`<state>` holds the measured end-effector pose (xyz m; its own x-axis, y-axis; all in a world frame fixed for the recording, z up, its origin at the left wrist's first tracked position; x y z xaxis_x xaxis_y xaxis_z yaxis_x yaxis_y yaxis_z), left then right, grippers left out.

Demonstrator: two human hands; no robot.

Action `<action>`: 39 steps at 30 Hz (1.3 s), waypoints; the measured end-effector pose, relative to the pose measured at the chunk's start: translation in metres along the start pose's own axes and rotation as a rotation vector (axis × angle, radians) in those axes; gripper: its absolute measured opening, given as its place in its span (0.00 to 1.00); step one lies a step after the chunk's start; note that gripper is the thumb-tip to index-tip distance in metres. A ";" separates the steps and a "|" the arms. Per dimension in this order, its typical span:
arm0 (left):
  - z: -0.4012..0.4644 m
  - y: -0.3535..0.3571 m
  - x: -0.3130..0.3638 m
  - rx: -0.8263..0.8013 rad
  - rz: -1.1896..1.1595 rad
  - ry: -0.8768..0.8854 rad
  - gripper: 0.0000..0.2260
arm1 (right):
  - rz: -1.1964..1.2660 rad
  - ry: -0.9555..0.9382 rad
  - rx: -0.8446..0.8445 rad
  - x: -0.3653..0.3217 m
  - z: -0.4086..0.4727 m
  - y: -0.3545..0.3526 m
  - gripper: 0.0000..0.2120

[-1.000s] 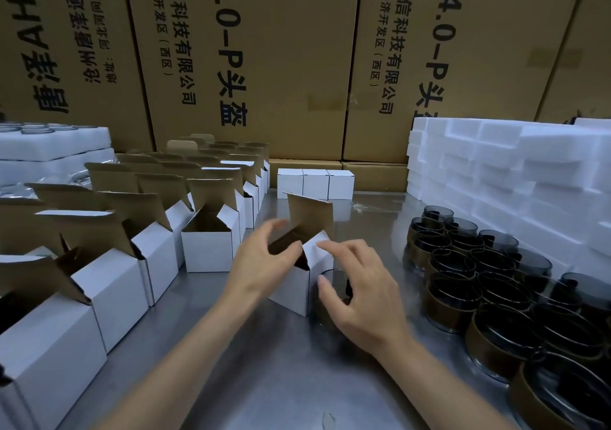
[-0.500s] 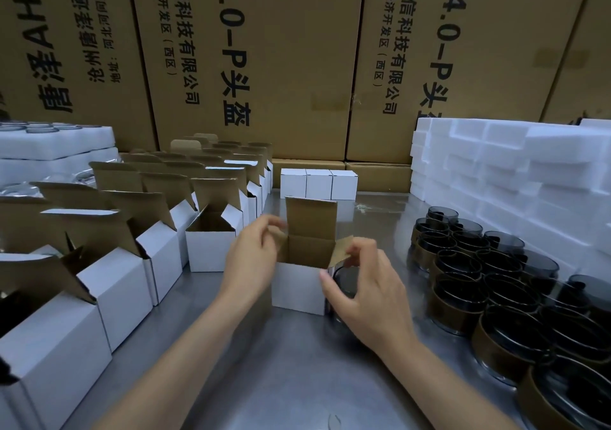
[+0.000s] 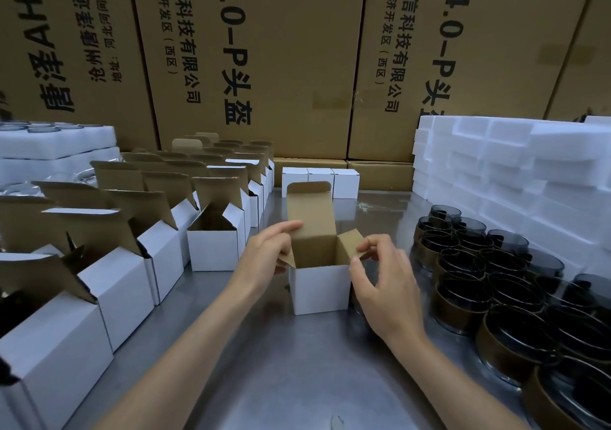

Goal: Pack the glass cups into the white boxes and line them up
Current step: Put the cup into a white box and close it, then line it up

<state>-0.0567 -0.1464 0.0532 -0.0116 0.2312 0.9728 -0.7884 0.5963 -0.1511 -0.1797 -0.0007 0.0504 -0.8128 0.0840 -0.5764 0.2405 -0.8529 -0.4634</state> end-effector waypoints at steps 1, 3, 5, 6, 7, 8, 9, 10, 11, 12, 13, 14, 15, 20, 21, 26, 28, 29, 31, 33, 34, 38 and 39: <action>0.001 0.000 -0.001 -0.002 0.002 0.002 0.18 | 0.008 0.001 -0.005 0.000 0.000 0.000 0.05; 0.003 0.000 -0.002 0.002 0.021 0.026 0.13 | 0.030 0.002 -0.018 0.000 -0.001 0.001 0.06; 0.006 -0.001 -0.004 0.015 0.052 0.058 0.13 | 0.082 0.001 -0.015 -0.002 -0.001 0.000 0.10; 0.007 -0.001 -0.005 0.019 0.070 0.067 0.14 | 0.133 0.008 0.005 -0.002 -0.002 -0.003 0.10; 0.007 -0.001 -0.005 0.022 0.085 0.075 0.14 | 0.198 0.019 0.039 0.000 -0.002 -0.006 0.11; 0.007 -0.001 -0.005 0.026 0.096 0.080 0.14 | 0.267 0.033 0.082 0.002 -0.002 -0.010 0.12; 0.007 -0.001 -0.005 0.028 0.103 0.082 0.14 | 0.330 0.046 0.127 0.005 -0.002 -0.015 0.12; 0.007 -0.001 -0.006 0.030 0.110 0.082 0.14 | 0.375 0.058 0.170 0.008 -0.002 -0.021 0.12; 0.007 -0.001 -0.005 0.033 0.118 0.085 0.14 | 0.401 0.069 0.203 0.011 -0.002 -0.026 0.11; 0.006 -0.001 -0.005 0.038 0.125 0.088 0.15 | 0.413 0.078 0.223 0.013 -0.001 -0.030 0.11; 0.007 -0.001 -0.005 0.042 0.129 0.093 0.15 | 0.412 0.086 0.230 0.014 -0.001 -0.033 0.11; 0.006 -0.001 -0.005 0.044 0.135 0.098 0.15 | 0.403 0.088 0.225 0.014 -0.001 -0.035 0.11; 0.006 -0.001 -0.005 0.043 0.142 0.101 0.16 | 0.385 0.083 0.207 0.013 0.000 -0.036 0.10; 0.006 -0.001 -0.005 0.039 0.153 0.121 0.16 | -0.052 -0.105 -0.019 -0.009 -0.004 -0.027 0.07; 0.006 -0.001 -0.005 0.040 0.161 0.127 0.16 | -0.168 -0.154 -0.082 -0.012 -0.004 -0.020 0.05; 0.006 0.000 -0.004 0.032 0.188 0.139 0.16 | -0.381 -0.177 -0.072 -0.008 -0.003 -0.017 0.08; 0.006 0.000 -0.004 0.033 0.188 0.147 0.16 | -0.300 -0.129 0.068 -0.009 -0.001 -0.031 0.07; 0.005 0.000 -0.003 0.034 0.194 0.153 0.16 | -0.258 -0.130 0.160 -0.012 0.000 -0.039 0.07; 0.005 0.000 -0.003 0.039 0.204 0.162 0.16 | -0.215 -0.198 0.330 -0.026 -0.002 -0.053 0.07; 0.004 0.001 -0.001 0.040 0.208 0.170 0.16 | -0.213 -0.319 0.417 -0.041 -0.005 -0.058 0.09; 0.003 0.002 0.000 0.038 0.214 0.177 0.16 | -0.225 -0.374 0.427 -0.048 -0.006 -0.058 0.10; -0.001 0.010 0.005 0.015 0.216 0.216 0.17 | -0.356 -0.547 0.403 -0.067 -0.015 -0.043 0.12; -0.002 0.013 0.006 0.006 0.218 0.223 0.17 | -0.390 -0.586 0.402 -0.071 -0.017 -0.039 0.12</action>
<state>-0.0652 -0.1357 0.0564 -0.0461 0.5165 0.8551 -0.7857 0.5099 -0.3503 -0.1225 0.0349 0.0979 -0.9714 0.2253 0.0751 -0.2364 -0.9472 -0.2164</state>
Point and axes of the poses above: each hand's wrist, its own z-axis towards the middle knuckle, its own y-axis out of the palm, x = y × z, the point moved 8 cm from there along z, towards the middle knuckle, and after that the axes turned 1 degree about -y, right-handed, at the moved point
